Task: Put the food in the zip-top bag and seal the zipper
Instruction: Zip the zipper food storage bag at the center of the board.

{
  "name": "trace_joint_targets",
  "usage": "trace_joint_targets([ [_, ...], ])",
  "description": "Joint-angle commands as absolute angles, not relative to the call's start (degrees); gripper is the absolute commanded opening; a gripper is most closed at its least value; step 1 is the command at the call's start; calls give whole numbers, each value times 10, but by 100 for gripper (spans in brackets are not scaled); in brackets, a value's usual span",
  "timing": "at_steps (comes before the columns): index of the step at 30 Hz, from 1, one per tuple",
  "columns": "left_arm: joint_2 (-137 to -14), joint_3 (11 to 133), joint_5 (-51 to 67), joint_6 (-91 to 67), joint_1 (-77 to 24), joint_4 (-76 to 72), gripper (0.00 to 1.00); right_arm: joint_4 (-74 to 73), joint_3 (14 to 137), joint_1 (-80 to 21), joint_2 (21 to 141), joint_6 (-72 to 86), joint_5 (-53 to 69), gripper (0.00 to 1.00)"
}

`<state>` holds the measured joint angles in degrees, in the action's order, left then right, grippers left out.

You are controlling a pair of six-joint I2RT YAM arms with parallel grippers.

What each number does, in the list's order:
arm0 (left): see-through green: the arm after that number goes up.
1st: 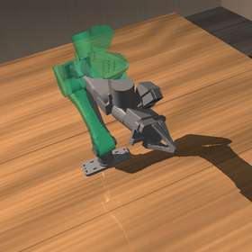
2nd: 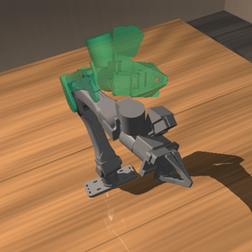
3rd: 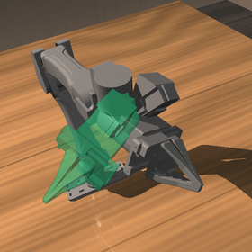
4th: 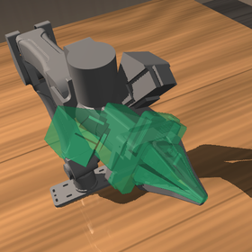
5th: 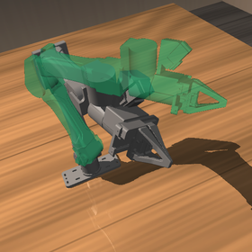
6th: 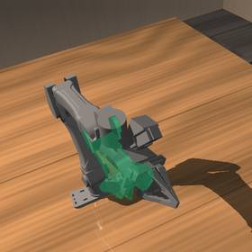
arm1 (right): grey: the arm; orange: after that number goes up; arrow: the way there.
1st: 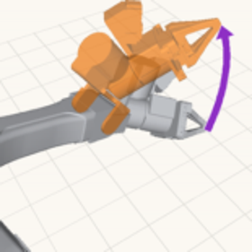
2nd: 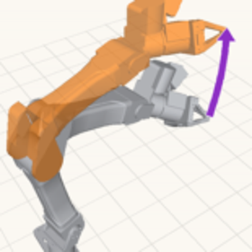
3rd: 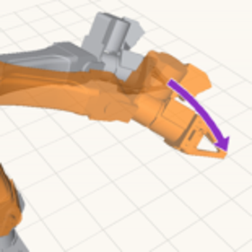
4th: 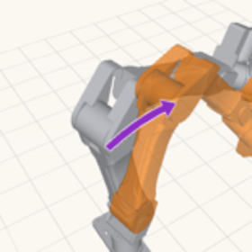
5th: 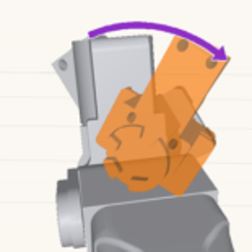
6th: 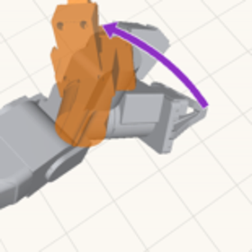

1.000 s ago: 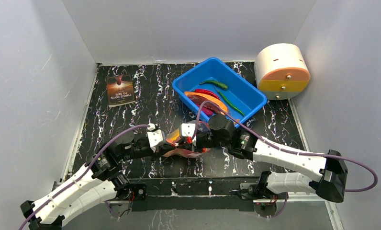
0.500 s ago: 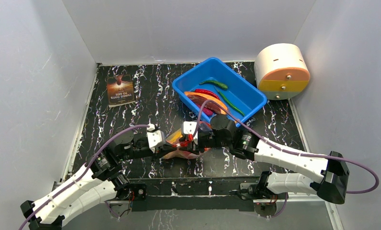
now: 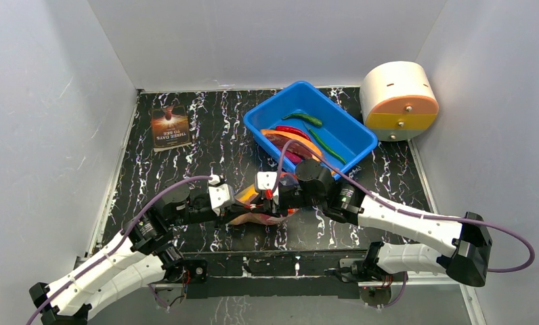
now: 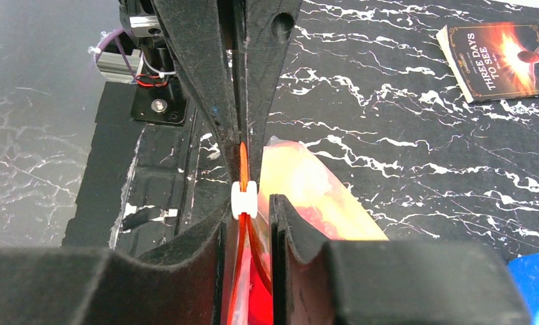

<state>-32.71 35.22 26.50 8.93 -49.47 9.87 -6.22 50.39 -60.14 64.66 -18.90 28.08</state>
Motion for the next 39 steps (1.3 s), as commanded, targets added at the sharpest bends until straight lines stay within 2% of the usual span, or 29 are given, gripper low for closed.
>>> trace_joint_targets([
  [1, -323, 361, 284, 96, -497, 87, 0, -19, 535, -600, 638, -181, 293, 19],
  [4, -321, 356, 282, 97, -497, 88, 0, -14, 533, -600, 640, -171, 300, 19],
  [8, -322, 356, 282, 97, -497, 89, 0, 0, 532, -600, 638, -159, 307, 27],
  [11, -324, 359, 278, 101, -497, 96, 0, 16, 529, -600, 636, -154, 312, 22],
  [15, -323, 354, 278, 97, -497, 89, 0, 15, 528, -600, 636, -158, 313, 1],
  [16, -323, 352, 278, 97, -497, 88, 0, 11, 529, -600, 637, -160, 312, 0],
  [26, -298, 371, 294, 86, -497, 70, 0, -86, 526, -600, 618, -202, 249, 0],
  [31, -241, 349, 268, 73, -497, 39, 0, -102, 523, -600, 602, -207, 222, 0],
  [39, -225, 357, 268, 70, -497, 70, 0, -134, 527, -599, 601, -213, 207, 0],
])
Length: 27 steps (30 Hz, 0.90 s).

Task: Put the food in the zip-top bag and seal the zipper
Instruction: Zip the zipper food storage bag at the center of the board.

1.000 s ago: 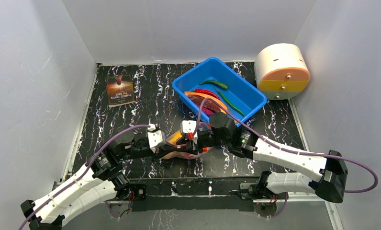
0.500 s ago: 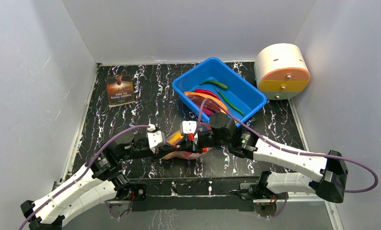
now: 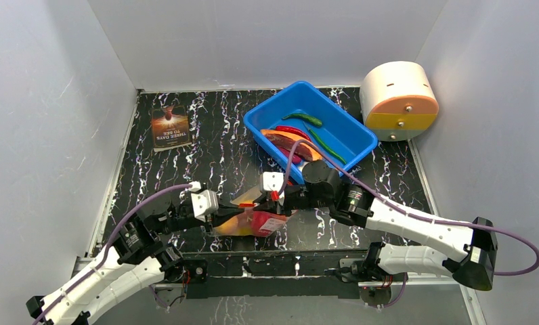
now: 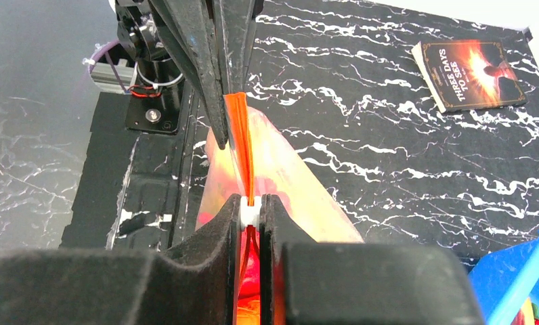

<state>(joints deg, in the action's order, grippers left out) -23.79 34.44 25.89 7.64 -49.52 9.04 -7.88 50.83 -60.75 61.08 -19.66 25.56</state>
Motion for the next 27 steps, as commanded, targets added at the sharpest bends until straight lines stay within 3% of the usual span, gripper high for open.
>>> trace_joint_targets([
  [1, -224, 358, 265, 70, -497, 70, 0, -138, 529, -599, 600, -214, 204, 0],
  [6, -236, 372, 158, 44, -497, 94, 0, -129, 549, -599, 594, -220, 218, 0],
  [10, -264, 392, 171, 47, -497, 104, 18, -95, 550, -599, 599, -201, 245, 0],
  [13, -293, 395, 206, 40, -497, 96, 20, -85, 556, -599, 609, -197, 252, 0],
  [18, -349, 402, 267, 44, -497, 100, 37, -35, 543, -599, 607, -173, 267, 0],
  [20, -368, 405, 293, 39, -497, 94, 40, -29, 542, -599, 611, -170, 272, 0],
  [22, -382, 409, 305, 39, -497, 89, 34, -37, 548, -599, 615, -170, 273, 0],
  [27, -381, 412, 301, 35, -497, 56, 3, -61, 543, -599, 611, -179, 263, 0],
])
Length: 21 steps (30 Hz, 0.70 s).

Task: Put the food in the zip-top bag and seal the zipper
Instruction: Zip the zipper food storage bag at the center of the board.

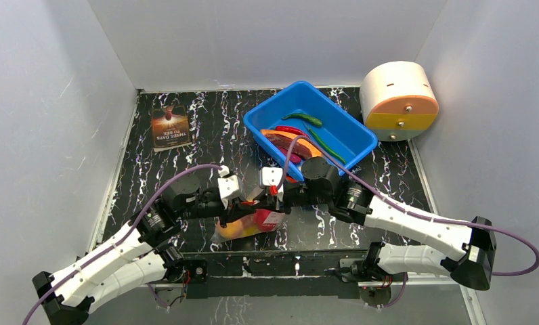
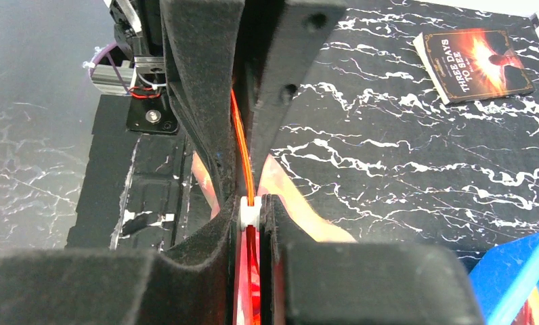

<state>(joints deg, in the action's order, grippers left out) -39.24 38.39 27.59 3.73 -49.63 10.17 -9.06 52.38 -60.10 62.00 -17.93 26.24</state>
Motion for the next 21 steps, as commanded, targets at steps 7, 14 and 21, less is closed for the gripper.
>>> trace_joint_targets([
  [7, -344, 415, 273, 28, -497, 55, 0, -105, 537, -599, 600, -165, 227, 0],
  [14, -309, 448, 237, 33, -497, 98, 0, -170, 548, -593, 591, -162, 200, 0],
  [21, -282, 445, 186, 33, -497, 104, 0, -194, 553, -583, 578, -162, 175, 0],
])
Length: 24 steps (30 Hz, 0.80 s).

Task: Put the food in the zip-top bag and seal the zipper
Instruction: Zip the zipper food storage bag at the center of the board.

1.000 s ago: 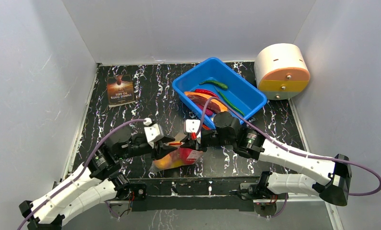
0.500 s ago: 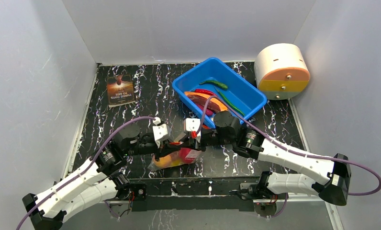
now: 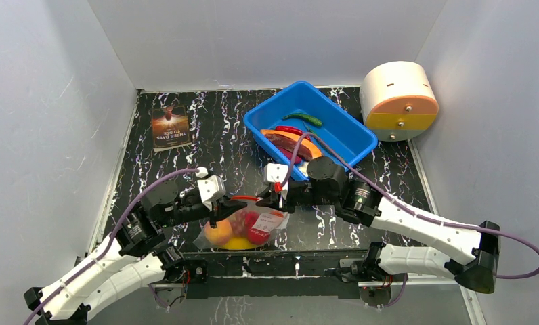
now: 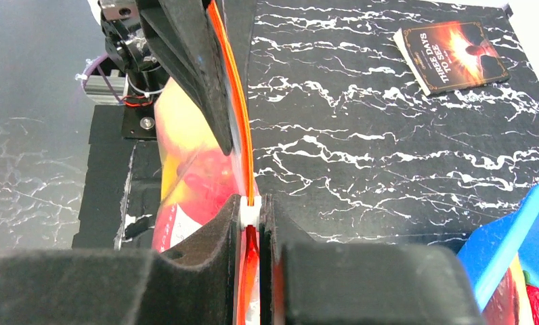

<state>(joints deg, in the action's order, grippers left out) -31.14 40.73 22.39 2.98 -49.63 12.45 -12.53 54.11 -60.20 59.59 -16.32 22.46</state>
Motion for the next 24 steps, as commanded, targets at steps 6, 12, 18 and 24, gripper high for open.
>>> trace_joint_targets([
  [6, -255, 437, 128, 28, -497, 109, 0, -264, 558, -565, 571, -170, 164, 0],
  [12, -246, 435, 99, 42, -497, 127, 0, -289, 543, -547, 550, -162, 172, 0],
  [18, -268, 442, 109, 47, -497, 115, 10, -238, 547, -546, 549, -148, 218, 0],
  [24, -292, 463, 155, 45, -497, 132, 65, -210, 584, -546, 579, -145, 264, 0],
])
